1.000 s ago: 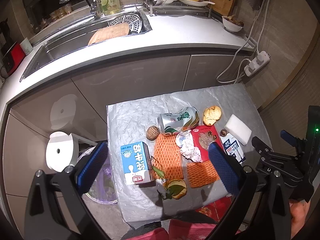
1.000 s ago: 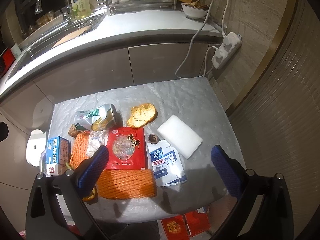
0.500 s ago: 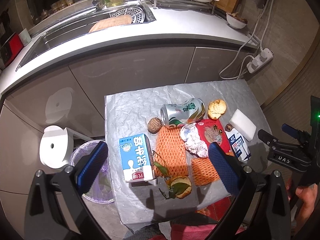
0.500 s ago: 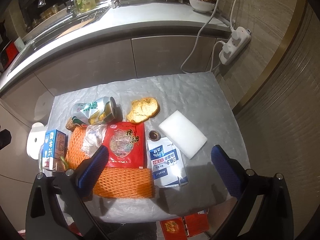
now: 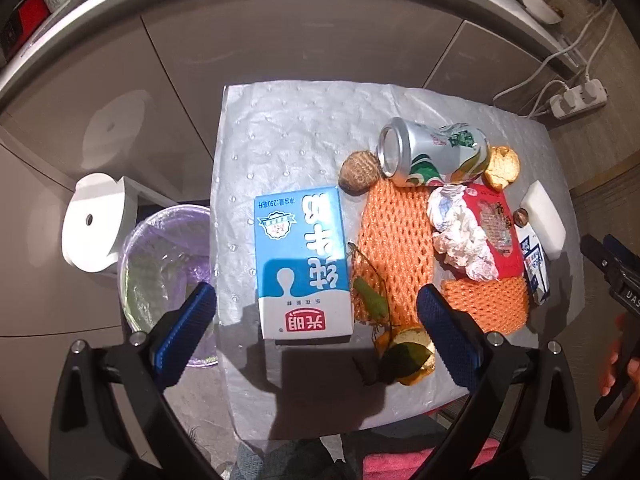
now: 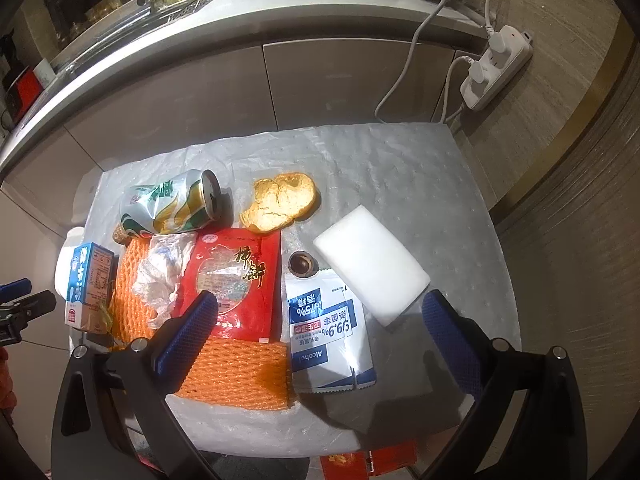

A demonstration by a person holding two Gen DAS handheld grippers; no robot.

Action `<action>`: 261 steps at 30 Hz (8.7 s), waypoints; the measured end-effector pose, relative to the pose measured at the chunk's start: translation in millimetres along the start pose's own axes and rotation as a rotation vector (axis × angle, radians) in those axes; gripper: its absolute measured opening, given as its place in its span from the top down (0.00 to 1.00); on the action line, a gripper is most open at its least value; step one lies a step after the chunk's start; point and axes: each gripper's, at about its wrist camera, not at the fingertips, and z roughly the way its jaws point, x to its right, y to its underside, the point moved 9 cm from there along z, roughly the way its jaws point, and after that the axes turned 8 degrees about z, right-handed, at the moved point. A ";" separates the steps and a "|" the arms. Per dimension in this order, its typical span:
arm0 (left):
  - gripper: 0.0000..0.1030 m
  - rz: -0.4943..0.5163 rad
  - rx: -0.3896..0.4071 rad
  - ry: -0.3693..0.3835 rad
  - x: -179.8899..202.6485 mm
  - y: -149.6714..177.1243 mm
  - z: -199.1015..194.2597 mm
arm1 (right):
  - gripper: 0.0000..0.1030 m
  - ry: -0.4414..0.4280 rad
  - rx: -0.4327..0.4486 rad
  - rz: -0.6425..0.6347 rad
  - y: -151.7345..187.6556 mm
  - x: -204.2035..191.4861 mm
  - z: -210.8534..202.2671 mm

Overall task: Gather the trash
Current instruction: 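Grasp the blue milk carton with the left tool while the right tool grasps the drink can, then carry the carton and can to the purple bin and release both, then return the left tool to the table and grasp the brown taro, then lift the taro with the left tool while the right tool grasps the white sponge, then drop the taro and sponge into the purple bin from both tools, then grasp the crumpled tissue with the left tool while the right tool grasps the bread crust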

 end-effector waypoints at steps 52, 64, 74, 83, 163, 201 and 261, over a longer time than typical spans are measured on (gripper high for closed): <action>0.39 -0.279 0.052 0.032 -54.1 15.4 -5.1 | 0.37 -0.346 -0.331 -1.296 -4.9 -211.0 116.7; 0.39 -0.313 0.102 0.013 -88.5 24.2 -33.9 | 0.40 -0.585 -0.326 -0.831 -60.6 -215.7 52.0; 0.39 -0.282 0.032 -0.030 -173.1 62.8 -5.4 | 0.40 -0.772 -0.200 -0.529 -57.2 -257.9 -52.5; 0.38 -0.251 -0.211 0.080 -206.9 97.4 104.0 | 0.40 -0.760 -0.208 -0.345 -9.6 -309.3 -57.9; 0.65 0.330 -0.073 0.136 40.8 -70.7 101.7 | 0.02 -0.097 -0.113 0.165 -1.9 54.8 13.8; 0.66 0.128 0.125 0.168 -43.7 -20.7 -40.9 | 0.39 -0.218 -0.117 -0.209 -49.1 0.0 13.3; 0.18 0.064 0.072 -0.054 -205.0 95.5 -55.2 | 0.14 -0.440 -0.389 -0.426 96.1 -410.9 51.0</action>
